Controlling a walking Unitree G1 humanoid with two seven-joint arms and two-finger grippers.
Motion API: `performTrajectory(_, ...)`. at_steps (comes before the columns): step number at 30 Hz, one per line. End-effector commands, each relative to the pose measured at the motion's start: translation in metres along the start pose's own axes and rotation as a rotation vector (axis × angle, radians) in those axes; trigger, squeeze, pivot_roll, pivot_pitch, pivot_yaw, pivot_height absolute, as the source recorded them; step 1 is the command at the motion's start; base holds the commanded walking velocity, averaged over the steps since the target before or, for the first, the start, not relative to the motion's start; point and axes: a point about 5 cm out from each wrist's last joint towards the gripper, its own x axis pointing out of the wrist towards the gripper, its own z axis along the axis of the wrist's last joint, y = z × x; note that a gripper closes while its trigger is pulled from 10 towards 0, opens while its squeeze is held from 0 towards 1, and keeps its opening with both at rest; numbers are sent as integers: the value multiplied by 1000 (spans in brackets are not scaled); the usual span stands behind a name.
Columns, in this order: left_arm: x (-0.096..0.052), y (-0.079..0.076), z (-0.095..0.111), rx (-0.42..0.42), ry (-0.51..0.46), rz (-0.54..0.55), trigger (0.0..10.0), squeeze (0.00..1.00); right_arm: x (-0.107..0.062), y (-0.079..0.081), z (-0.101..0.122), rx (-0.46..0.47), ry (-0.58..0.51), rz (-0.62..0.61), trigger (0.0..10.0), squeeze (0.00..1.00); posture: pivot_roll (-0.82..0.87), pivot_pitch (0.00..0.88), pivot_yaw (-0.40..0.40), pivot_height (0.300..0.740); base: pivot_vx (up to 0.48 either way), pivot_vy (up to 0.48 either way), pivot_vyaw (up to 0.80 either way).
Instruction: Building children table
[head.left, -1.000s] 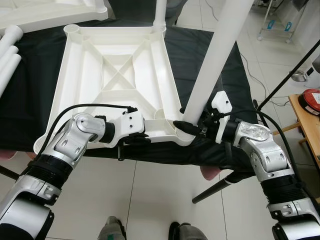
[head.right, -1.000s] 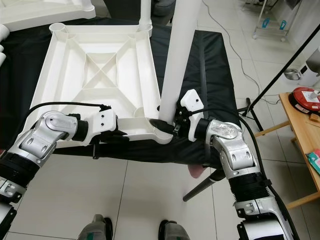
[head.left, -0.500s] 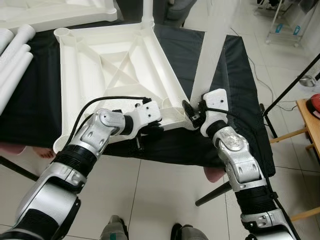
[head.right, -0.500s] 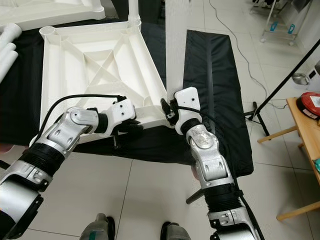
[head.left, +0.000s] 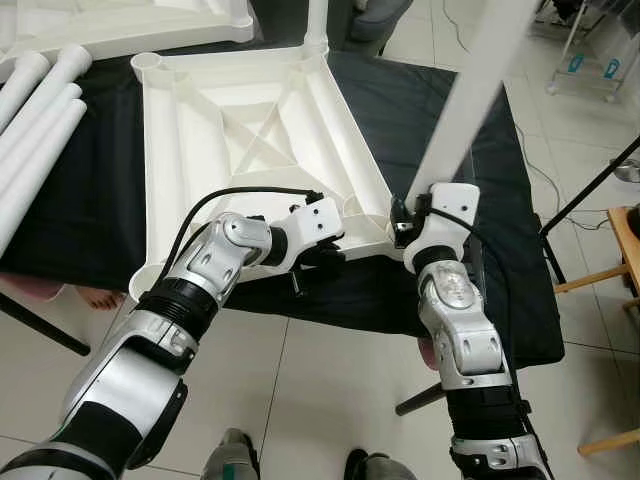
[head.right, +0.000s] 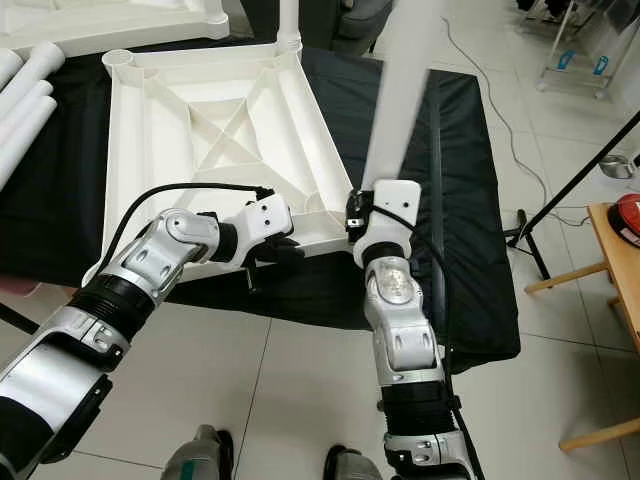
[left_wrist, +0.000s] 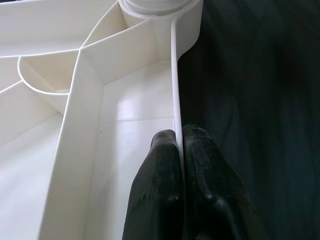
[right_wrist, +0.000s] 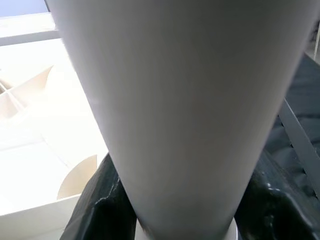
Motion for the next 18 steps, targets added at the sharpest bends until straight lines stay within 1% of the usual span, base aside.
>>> performTrajectory(1, 4, 2, 29, 87, -173, 22, 0, 0, -11, -21, -67, 47, 385, -105, 0, 0, 155, 195, -12, 740, 0, 0, 0)
performTrajectory(3, 3, 2, 26, 82, -169, 20, 0, 0, -7, -28, -66, 104, 416, -141, 0, 0, 155, 195, -12, 740, 0, 0, 0)
performTrajectory(4, 3, 2, 26, 82, -169, 20, 0, 0, -7, -28, -66, 104, 416, -141, 0, 0, 155, 195, -12, 740, 0, 0, 0)
performTrajectory(6, 3, 1, 25, 79, -168, 19, 0, 0, -4, -32, -64, 99, 413, -152, 0, 0, 157, 195, -14, 740, 0, 0, 0)
performTrajectory(7, 3, 1, 23, 76, -166, 17, 0, 0, 0, -35, -60, 59, 400, -167, 0, 0, 157, 195, -14, 740, 0, 0, 0)
performTrajectory(8, 3, 1, 23, 75, -166, 17, 0, 0, 0, -36, -60, 38, 399, -176, 0, 0, 157, 195, -14, 740, 0, 0, 0)
performTrajectory(9, 3, 1, 23, 75, -166, 17, 0, 0, 0, -36, -60, 38, 399, -176, 0, 0, 157, 195, -14, 740, 0, 0, 0)
performTrajectory(12, 3, 0, 22, 71, -165, 17, 0, 0, -4, -36, -67, 13, 414, -223, 0, 0, 157, 195, -14, 740, 0, 0, 0)
performTrajectory(14, 3, 0, 22, 70, -166, 18, 0, 0, -11, -33, -73, 17, 431, -292, 0, 0, 157, 195, -14, 740, 0, 0, 0)
performTrajectory(15, 3, 0, 22, 70, -166, 18, 0, 0, -11, -33, -73, 17, 431, -292, 0, 0, 157, 195, -14, 740, 0, 0, 0)
performTrajectory(18, 3, 0, 21, 69, -168, 20, 0, 0, -20, -30, -79, 66, 455, -397, 0, 0, 158, 198, -17, 740, 0, 0, 0)
